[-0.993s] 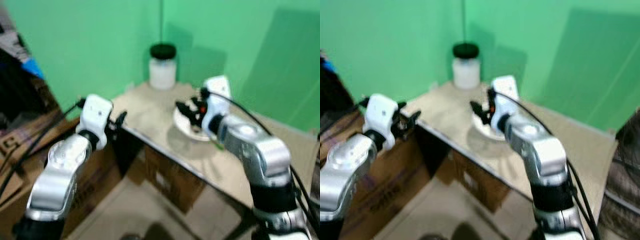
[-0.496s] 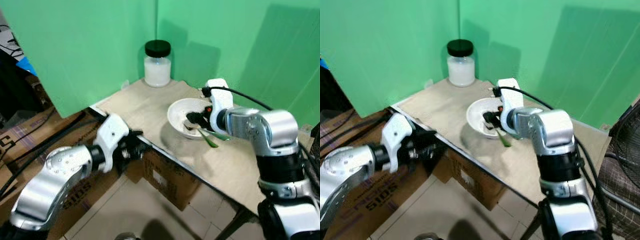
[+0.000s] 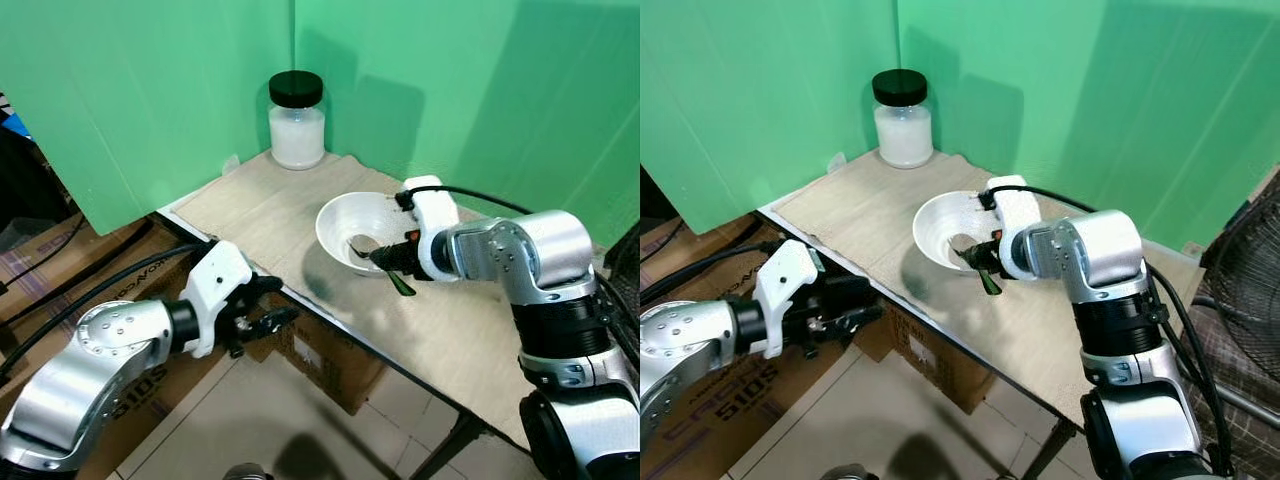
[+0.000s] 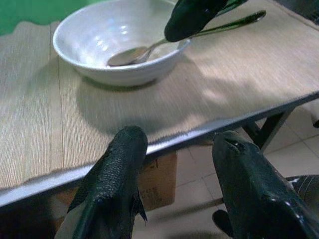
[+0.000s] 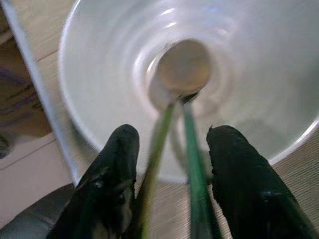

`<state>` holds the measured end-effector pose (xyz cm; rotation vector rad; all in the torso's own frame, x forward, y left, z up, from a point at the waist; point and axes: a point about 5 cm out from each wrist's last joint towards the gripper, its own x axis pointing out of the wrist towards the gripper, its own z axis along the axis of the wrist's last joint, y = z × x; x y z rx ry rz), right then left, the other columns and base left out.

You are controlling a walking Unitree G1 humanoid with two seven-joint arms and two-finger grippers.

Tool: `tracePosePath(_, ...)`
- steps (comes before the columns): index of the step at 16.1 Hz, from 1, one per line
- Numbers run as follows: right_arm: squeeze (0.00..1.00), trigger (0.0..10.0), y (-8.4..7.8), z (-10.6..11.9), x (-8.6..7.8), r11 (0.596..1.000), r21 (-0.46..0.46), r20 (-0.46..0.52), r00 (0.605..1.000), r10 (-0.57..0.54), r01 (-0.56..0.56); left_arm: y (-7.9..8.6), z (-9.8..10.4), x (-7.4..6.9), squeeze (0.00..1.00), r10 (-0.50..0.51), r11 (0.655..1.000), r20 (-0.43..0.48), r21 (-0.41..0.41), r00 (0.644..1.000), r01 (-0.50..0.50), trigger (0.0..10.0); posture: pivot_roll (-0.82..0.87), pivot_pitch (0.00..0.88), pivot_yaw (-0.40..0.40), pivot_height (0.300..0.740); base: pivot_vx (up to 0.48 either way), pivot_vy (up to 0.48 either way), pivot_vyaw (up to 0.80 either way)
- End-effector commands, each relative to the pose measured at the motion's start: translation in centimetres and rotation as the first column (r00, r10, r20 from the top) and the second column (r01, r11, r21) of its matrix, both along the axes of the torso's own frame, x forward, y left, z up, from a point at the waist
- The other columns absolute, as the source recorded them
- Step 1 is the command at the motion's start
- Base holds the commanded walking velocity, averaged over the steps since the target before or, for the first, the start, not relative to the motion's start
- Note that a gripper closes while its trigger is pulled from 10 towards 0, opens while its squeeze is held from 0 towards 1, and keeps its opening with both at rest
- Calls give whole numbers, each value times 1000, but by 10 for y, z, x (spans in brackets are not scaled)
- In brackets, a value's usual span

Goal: Setting the table

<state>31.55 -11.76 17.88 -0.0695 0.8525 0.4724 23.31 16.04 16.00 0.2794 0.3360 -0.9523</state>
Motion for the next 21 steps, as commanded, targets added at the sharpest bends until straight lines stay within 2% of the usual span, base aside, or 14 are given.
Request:
tracePosePath(1,0,4745,3,7,0,1000,4,12,1000,22,-22,1,4,-2,0,-8,1000,10,2,1000,8,10000,109,0,-22,740,0,0,0)
tracePosePath(2,0,6078,7,6,-2,999,10,10,999,39,-39,2,4,-3,0,-5,1000,8,9,1000,5,10000,111,0,-25,740,0,0,0)
tracePosePath(3,0,6824,9,6,-1,999,11,10,999,45,-45,3,4,-3,0,-3,1000,7,15,1000,3,10000,112,0,-26,740,0,0,0)
tracePosePath(5,0,9098,11,5,0,999,-2,10,999,53,-53,5,3,-3,0,1,1000,7,28,1000,-1,10000,114,0,-30,740,0,0,0)
tracePosePath(6,0,9176,11,4,0,998,-10,8,998,58,-58,5,2,-4,0,1,999,5,32,1000,-1,10000,115,0,-31,740,0,0,0)
tracePosePath(7,0,8471,11,3,1,998,-15,8,998,61,-61,5,2,-3,0,1,999,5,34,1000,-2,10000,116,0,-33,740,0,0,0)
tracePosePath(8,0,7216,11,2,2,998,-25,8,998,64,-64,4,2,-3,0,2,999,6,37,1000,-2,10000,115,0,-33,740,0,0,0)
tracePosePath(9,0,3961,12,0,2,997,-38,7,998,69,-69,4,2,-3,0,2,999,7,38,1000,-2,10000,115,0,-34,740,0,0,0)
tracePosePath(10,0,1882,12,-1,3,996,-47,7,998,70,-69,4,2,-3,0,2,999,9,40,1000,-3,10000,115,0,-34,740,0,0,0)
tracePosePath(11,0,941,12,-1,4,996,-55,8,997,71,-70,4,2,-3,0,2,999,11,40,1000,-3,10000,114,0,-34,740,0,0,0)
tracePosePath(12,0,941,12,-2,4,996,-57,9,997,71,-70,4,2,-2,0,2,999,12,40,1000,-3,10000,114,0,-34,740,0,0,0)
tracePosePath(13,0,0,11,-1,5,996,-59,13,997,70,-69,4,3,-2,0,3,999,14,41,1000,-3,10000,114,0,-34,740,0,0,0)
tracePosePath(21,0,0,10,-2,12,995,-71,24,997,75,-73,3,3,1,0,4,999,27,43,1000,-5,10000,113,0,-40,740,0,0,0)
